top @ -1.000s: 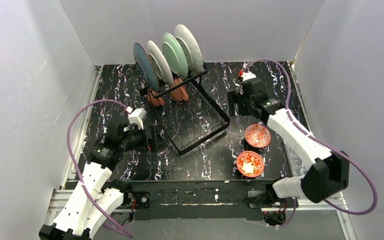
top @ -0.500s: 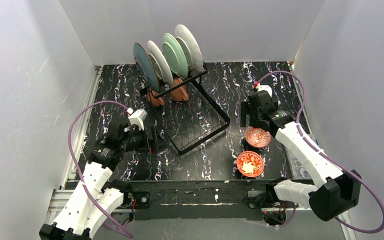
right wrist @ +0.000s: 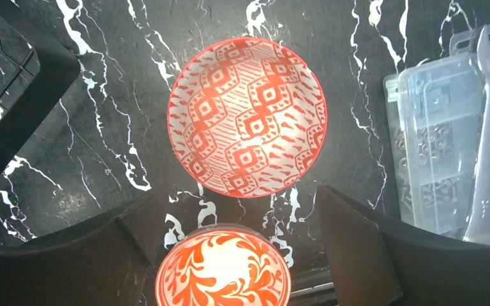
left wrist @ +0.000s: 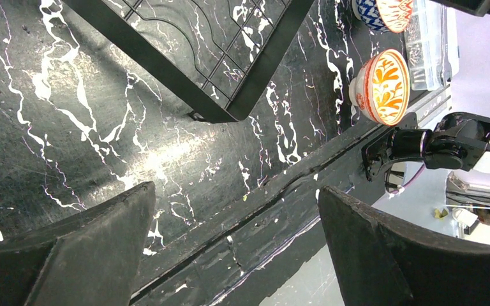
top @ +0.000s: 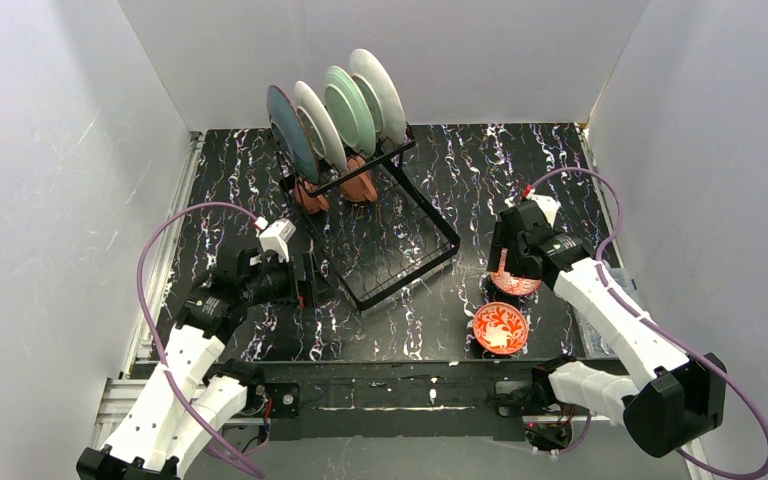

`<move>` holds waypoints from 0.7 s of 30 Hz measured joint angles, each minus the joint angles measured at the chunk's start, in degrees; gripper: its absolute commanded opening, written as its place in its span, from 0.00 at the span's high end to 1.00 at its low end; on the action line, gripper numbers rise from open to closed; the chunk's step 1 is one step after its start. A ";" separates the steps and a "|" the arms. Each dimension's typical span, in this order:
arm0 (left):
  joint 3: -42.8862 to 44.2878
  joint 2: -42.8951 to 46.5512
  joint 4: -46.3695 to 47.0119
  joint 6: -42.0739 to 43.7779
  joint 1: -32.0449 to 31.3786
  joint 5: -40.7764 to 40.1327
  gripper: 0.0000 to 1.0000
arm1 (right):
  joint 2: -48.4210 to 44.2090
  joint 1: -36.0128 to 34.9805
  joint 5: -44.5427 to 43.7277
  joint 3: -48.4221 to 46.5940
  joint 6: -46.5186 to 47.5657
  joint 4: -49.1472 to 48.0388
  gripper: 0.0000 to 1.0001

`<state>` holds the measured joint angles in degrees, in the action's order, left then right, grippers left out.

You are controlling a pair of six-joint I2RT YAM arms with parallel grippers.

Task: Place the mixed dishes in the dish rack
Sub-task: Pick up the bowl from the center of the board.

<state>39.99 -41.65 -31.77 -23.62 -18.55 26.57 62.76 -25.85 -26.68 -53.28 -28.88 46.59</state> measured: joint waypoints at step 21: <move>-0.13 -0.44 -0.02 0.00 -0.44 -0.46 0.02 | 1.49 0.02 7.15 5.90 0.66 -5.07 0.26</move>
<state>39.86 -42.09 -31.79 -23.62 -18.98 26.11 64.25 -25.82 -19.53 -47.37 -28.23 41.52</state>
